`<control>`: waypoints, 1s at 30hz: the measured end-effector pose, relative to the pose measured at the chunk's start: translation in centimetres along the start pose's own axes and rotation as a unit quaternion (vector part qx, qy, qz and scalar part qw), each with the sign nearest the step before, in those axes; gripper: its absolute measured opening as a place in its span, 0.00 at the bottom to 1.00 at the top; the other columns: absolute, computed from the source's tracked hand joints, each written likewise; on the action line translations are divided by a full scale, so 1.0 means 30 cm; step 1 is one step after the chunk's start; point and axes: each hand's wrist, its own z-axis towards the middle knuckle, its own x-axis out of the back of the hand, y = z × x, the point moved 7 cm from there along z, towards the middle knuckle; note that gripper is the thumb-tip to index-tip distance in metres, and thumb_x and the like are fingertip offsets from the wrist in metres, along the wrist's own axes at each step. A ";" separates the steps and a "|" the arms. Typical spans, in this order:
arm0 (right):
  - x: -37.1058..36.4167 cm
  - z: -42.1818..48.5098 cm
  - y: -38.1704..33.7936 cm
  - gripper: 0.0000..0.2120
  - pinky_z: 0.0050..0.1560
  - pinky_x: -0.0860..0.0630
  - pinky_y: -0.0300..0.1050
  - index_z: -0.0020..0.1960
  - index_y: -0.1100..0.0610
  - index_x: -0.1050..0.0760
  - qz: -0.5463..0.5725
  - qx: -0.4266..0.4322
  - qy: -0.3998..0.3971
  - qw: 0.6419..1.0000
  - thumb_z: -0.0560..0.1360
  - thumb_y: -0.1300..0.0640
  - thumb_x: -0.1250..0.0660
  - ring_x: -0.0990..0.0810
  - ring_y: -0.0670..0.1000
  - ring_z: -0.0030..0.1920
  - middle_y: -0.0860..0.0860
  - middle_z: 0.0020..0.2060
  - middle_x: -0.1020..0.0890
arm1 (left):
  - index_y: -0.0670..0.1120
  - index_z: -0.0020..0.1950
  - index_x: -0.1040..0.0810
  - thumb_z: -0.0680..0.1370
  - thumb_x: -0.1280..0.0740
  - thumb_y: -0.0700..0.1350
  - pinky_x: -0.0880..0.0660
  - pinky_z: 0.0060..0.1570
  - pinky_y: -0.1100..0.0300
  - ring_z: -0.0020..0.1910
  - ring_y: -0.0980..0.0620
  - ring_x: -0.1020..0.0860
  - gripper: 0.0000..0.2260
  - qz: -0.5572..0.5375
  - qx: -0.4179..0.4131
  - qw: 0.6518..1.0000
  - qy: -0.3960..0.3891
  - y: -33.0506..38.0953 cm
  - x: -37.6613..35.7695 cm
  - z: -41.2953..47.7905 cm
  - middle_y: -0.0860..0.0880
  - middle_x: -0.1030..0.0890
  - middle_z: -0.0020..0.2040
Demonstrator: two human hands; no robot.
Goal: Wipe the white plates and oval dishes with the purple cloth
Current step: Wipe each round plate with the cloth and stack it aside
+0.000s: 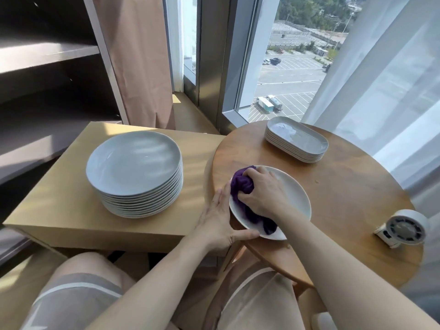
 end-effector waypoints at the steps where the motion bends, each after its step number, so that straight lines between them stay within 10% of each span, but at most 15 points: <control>1: 0.001 0.013 0.008 0.20 0.62 0.29 0.57 0.60 0.47 0.28 -0.007 -0.011 0.012 1.000 0.72 0.40 0.32 0.29 0.56 0.61 0.49 0.57 0.27 | 0.73 0.71 0.75 0.57 0.31 0.81 0.48 0.80 0.50 0.81 0.61 0.61 0.61 0.003 0.002 1.000 0.003 0.003 0.002 -0.005 0.65 0.59 0.81; 15: 0.090 -0.029 0.186 0.15 0.52 0.37 0.54 0.60 0.48 0.30 -0.164 -0.122 0.036 0.978 0.77 0.41 0.37 0.31 0.59 0.58 0.53 0.59 0.29 | 0.64 0.79 0.70 0.58 0.33 0.81 0.48 0.80 0.49 0.82 0.59 0.58 0.63 0.050 0.032 0.998 0.007 0.033 0.004 -0.024 0.60 0.58 0.83; 30: 0.132 -0.179 0.205 0.24 0.58 0.34 0.51 0.68 0.41 0.26 -0.083 -0.117 -0.165 0.976 0.73 0.55 0.34 0.31 0.57 0.64 0.48 0.61 0.27 | 0.64 0.78 0.69 0.57 0.34 0.82 0.45 0.78 0.47 0.82 0.53 0.51 0.63 0.066 0.032 0.997 0.019 0.022 0.017 -0.011 0.58 0.55 0.84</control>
